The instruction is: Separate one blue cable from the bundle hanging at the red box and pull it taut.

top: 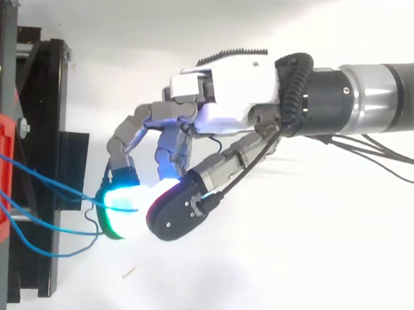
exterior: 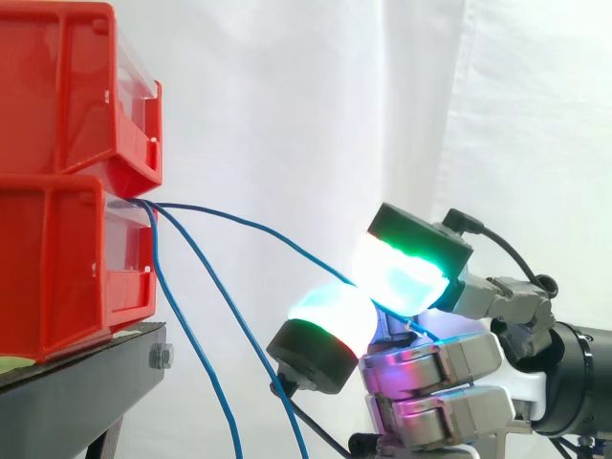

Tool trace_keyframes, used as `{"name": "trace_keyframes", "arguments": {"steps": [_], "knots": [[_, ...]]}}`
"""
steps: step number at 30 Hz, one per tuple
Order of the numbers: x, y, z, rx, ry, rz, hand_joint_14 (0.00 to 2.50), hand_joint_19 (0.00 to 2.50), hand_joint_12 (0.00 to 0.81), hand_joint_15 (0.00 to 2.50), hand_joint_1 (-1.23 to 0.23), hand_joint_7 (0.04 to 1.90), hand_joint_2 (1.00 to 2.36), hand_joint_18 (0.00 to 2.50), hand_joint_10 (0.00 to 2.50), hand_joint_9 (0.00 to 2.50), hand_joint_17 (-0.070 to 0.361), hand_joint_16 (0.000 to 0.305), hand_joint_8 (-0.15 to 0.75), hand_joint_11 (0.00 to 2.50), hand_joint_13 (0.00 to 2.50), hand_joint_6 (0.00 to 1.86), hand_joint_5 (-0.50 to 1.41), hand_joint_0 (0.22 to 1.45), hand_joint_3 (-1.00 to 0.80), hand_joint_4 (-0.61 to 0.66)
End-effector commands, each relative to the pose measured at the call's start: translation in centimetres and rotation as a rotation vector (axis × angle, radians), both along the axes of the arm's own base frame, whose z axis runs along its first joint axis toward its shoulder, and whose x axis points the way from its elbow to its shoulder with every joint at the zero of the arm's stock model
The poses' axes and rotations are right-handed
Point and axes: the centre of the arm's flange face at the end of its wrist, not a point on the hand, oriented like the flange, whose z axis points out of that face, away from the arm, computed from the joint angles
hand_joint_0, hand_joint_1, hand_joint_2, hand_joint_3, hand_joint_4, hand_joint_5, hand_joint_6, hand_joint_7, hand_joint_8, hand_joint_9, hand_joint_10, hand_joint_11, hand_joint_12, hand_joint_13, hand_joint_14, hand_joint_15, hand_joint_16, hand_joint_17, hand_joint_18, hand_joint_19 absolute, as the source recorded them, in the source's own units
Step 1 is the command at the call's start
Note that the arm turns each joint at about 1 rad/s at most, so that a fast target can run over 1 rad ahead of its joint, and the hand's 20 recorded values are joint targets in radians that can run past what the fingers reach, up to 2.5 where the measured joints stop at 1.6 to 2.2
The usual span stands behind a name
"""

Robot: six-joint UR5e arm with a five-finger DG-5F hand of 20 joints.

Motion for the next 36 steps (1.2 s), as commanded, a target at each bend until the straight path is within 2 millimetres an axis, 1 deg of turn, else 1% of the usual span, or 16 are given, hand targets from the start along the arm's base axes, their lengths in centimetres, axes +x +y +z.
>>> {"name": "trace_keyframes", "arguments": {"steps": [1,2,3,11,14,22,23,27,33,35,36], "knots": [[-0.1,-0.7,-0.1,-0.034,-0.003,-0.038,0.00,1.01,0.382,1.54,-0.79,0.90,1.02,1.20,0.76,1.10,0.110,0.049,0.350,1.26,1.39,0.91,-0.21,0.68,-0.15,0.14],[-0.1,-0.9,-0.1,-0.041,-0.004,-0.046,0.00,1.01,0.379,1.54,-0.79,0.90,1.02,1.20,0.76,1.10,0.109,0.049,0.354,1.25,1.39,0.91,-0.21,0.68,-0.15,0.14],[-0.2,-1.8,-0.2,-0.068,-0.006,-0.088,0.00,1.01,0.377,1.54,-0.79,0.90,1.02,1.20,0.77,1.10,0.109,0.048,0.356,1.27,1.39,0.91,-0.21,0.69,-0.15,0.14],[-0.5,-3.6,0.0,-0.113,-0.012,-0.146,0.00,1.00,0.376,1.53,-0.79,0.89,1.02,1.19,0.81,1.10,0.109,0.049,0.351,1.27,1.38,0.91,-0.21,0.69,-0.15,0.13],[-0.5,-3.9,0.0,-0.116,-0.012,-0.150,0.00,1.01,0.376,1.53,-0.79,0.90,1.02,1.18,0.82,1.10,0.109,0.048,0.356,1.26,1.38,0.91,-0.21,0.69,-0.15,0.13],[-0.8,-3.9,-0.3,-0.152,0.011,-0.154,0.00,1.01,0.375,1.53,-0.79,0.90,1.02,1.18,0.82,1.10,0.109,0.048,0.350,1.26,1.38,0.91,-0.21,0.69,-0.15,0.13],[-1.2,-3.9,-0.8,-0.156,0.053,-0.150,0.00,1.01,0.375,1.53,-0.79,0.90,1.02,1.18,0.82,1.10,0.108,0.048,0.356,1.26,1.38,0.91,-0.21,0.69,-0.15,0.13],[-1.7,-3.9,-1.4,-0.161,0.110,-0.144,0.00,1.01,0.378,1.53,-0.79,0.90,1.02,1.18,0.82,1.10,0.108,0.048,0.356,1.26,1.39,0.91,-0.21,0.69,-0.15,0.13],[-1.9,-3.7,-1.6,-0.165,0.129,-0.133,0.00,1.01,0.371,1.53,-0.79,0.91,1.02,1.18,0.82,1.10,0.109,0.048,0.349,1.28,1.38,0.91,-0.21,0.69,-0.15,0.13],[-1.9,-3.5,-1.7,-0.165,0.133,-0.128,0.00,1.01,0.381,1.53,-0.79,0.91,1.02,1.18,0.82,1.10,0.109,0.048,0.352,1.27,1.39,0.91,-0.21,0.69,-0.15,0.13],[-2.0,-3.5,-1.7,-0.165,0.134,-0.127,0.00,1.01,0.372,1.53,-0.79,0.91,1.02,1.18,0.82,1.10,0.109,0.048,0.355,1.26,1.38,0.91,-0.21,0.69,-0.15,0.13]]}}
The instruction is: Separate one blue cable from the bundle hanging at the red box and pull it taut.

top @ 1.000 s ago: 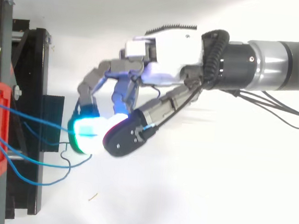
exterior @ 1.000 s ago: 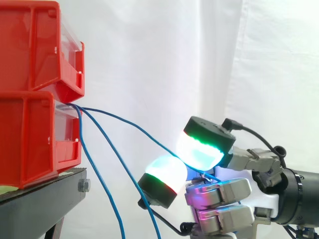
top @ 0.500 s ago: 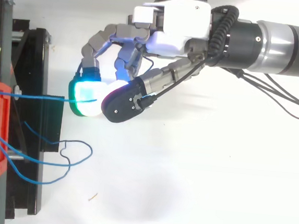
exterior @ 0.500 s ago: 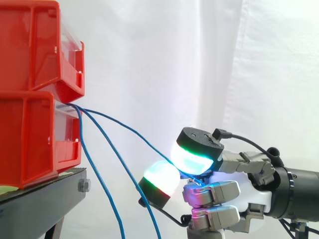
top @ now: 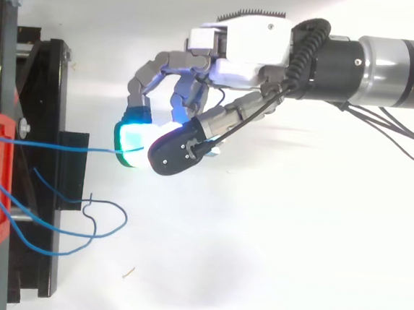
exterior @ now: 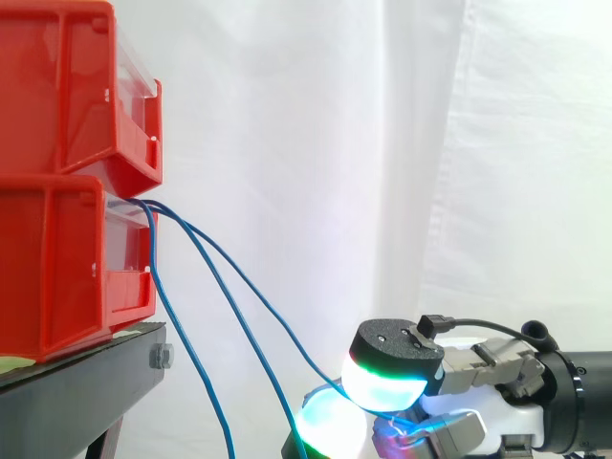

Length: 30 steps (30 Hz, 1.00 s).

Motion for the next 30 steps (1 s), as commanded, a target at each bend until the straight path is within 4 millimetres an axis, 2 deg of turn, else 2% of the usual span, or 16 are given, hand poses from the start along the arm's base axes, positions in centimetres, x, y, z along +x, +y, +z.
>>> {"name": "trace_keyframes", "arguments": {"steps": [1,3,4,7,8,10,11,14,30], "knots": [[-0.2,0.2,-0.1,0.000,0.009,0.011,0.00,1.01,0.382,1.53,-0.79,0.91,1.02,1.18,0.82,1.10,0.108,0.048,0.357,1.27,1.38,0.91,-0.21,0.69,-0.15,0.13],[-0.1,0.2,0.4,-0.001,0.001,0.014,0.00,1.01,0.378,1.53,-0.79,0.91,1.02,1.18,0.82,1.11,0.108,0.048,0.350,1.26,1.38,0.91,-0.21,0.69,-0.15,0.12],[-0.2,0.1,1.4,-0.003,-0.012,0.016,0.00,1.01,0.378,1.53,-0.79,0.91,1.02,1.18,0.82,1.11,0.108,0.048,0.357,1.26,1.38,0.91,-0.21,0.69,-0.15,0.13],[-0.9,0.0,2.8,-0.015,-0.023,0.013,0.00,1.01,0.381,1.53,-0.80,0.91,1.02,1.18,0.82,1.11,0.108,0.048,0.354,1.26,1.38,0.91,-0.21,0.69,-0.15,0.12],[-0.9,0.0,2.8,-0.015,-0.023,0.013,0.00,1.01,0.381,1.53,-0.80,0.91,1.02,1.18,0.82,1.11,0.109,0.048,0.356,1.27,1.38,0.91,-0.21,0.69,-0.15,0.12],[-1.9,0.2,3.0,-0.022,-0.015,0.012,0.00,1.01,0.371,1.53,-0.80,0.91,1.02,1.18,0.82,1.11,0.108,0.048,0.350,1.27,1.38,0.91,-0.21,0.69,-0.15,0.12],[-3.1,0.4,2.9,-0.021,-0.018,0.005,0.00,1.01,0.371,1.53,-0.80,0.91,1.02,1.18,0.82,1.11,0.108,0.048,0.350,1.27,1.38,0.91,-0.21,0.69,-0.15,0.12],[-4.1,0.3,2.9,-0.018,-0.059,-0.034,0.00,1.01,0.377,1.53,-0.80,0.91,1.02,1.18,0.82,1.11,0.109,0.048,0.354,1.27,1.38,0.91,-0.21,0.69,-0.15,0.12],[-4.1,1.5,2.3,-0.029,-0.062,-0.028,0.00,1.01,0.378,1.53,-0.80,0.92,1.02,1.18,0.82,1.12,0.107,0.048,0.355,1.27,1.38,0.90,-0.20,0.69,-0.15,0.12]]}}
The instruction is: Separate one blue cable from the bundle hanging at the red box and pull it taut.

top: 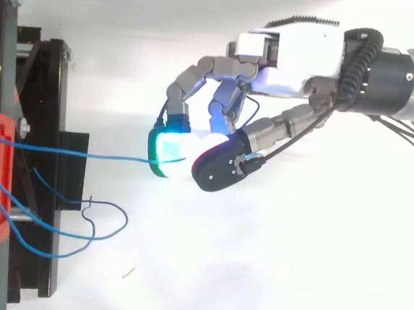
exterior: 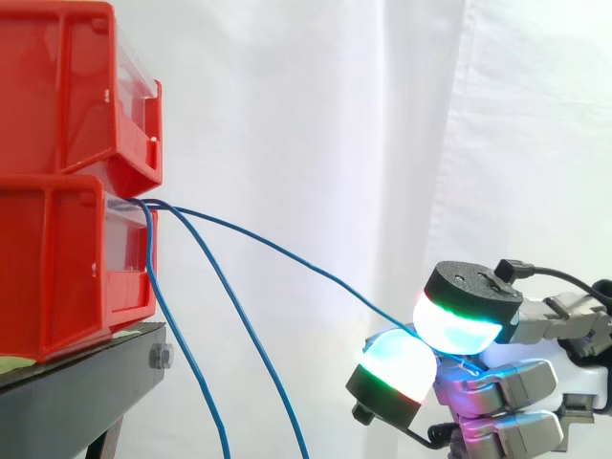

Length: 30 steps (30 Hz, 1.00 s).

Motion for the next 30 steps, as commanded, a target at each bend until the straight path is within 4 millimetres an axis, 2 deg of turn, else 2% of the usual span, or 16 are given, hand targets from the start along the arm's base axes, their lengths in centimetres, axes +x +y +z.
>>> {"name": "trace_keyframes", "arguments": {"steps": [1,30], "knots": [[0.01,0.28,-0.03,-0.004,0.002,0.007,0.00,1.01,0.378,1.53,-0.81,0.92,1.02,1.18,0.82,1.12,0.108,0.048,0.347,1.27,1.38,0.90,-0.20,0.69,-0.15,0.12],[0.01,0.25,-0.03,-0.007,0.002,0.004,0.00,1.00,0.370,1.54,-0.81,0.93,1.02,1.17,0.82,1.13,0.105,0.047,0.349,1.30,1.38,0.90,-0.20,0.69,-0.15,0.12]]}}
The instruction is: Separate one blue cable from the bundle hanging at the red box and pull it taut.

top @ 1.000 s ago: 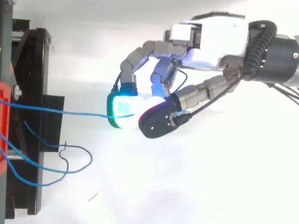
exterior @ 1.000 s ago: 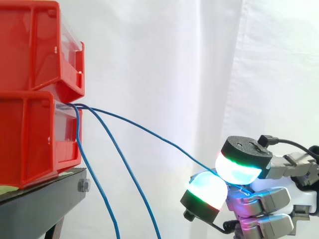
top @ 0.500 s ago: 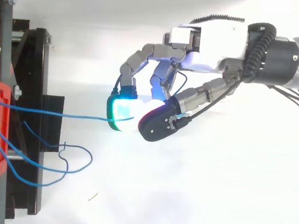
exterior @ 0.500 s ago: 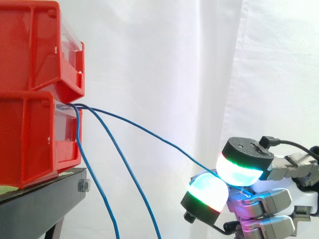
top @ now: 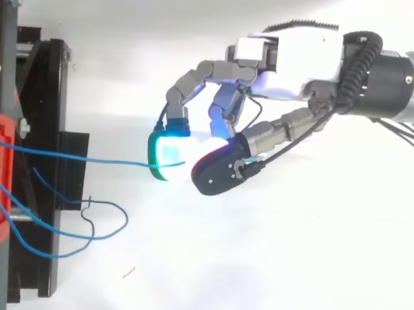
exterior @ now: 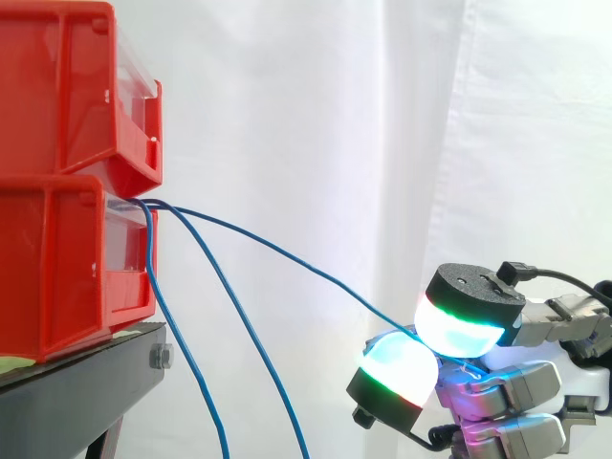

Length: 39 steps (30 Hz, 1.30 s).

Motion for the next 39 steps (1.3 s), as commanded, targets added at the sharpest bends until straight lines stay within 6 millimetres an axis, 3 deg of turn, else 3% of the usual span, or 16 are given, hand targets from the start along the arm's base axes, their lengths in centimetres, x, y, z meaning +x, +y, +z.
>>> {"name": "trace_keyframes", "arguments": {"steps": [1,39], "knots": [[0.00,0.04,0.00,0.000,0.000,0.001,0.00,1.00,0.367,1.55,-0.81,0.93,1.02,1.16,0.81,1.13,0.105,0.047,0.341,1.30,1.38,0.90,-0.20,0.69,-0.16,0.11],[0.01,0.02,0.00,0.000,0.000,0.000,0.00,0.99,0.369,1.54,-0.81,0.93,1.02,1.14,0.78,1.14,0.105,0.047,0.345,1.31,1.39,0.89,-0.20,0.69,-0.17,0.11]]}}
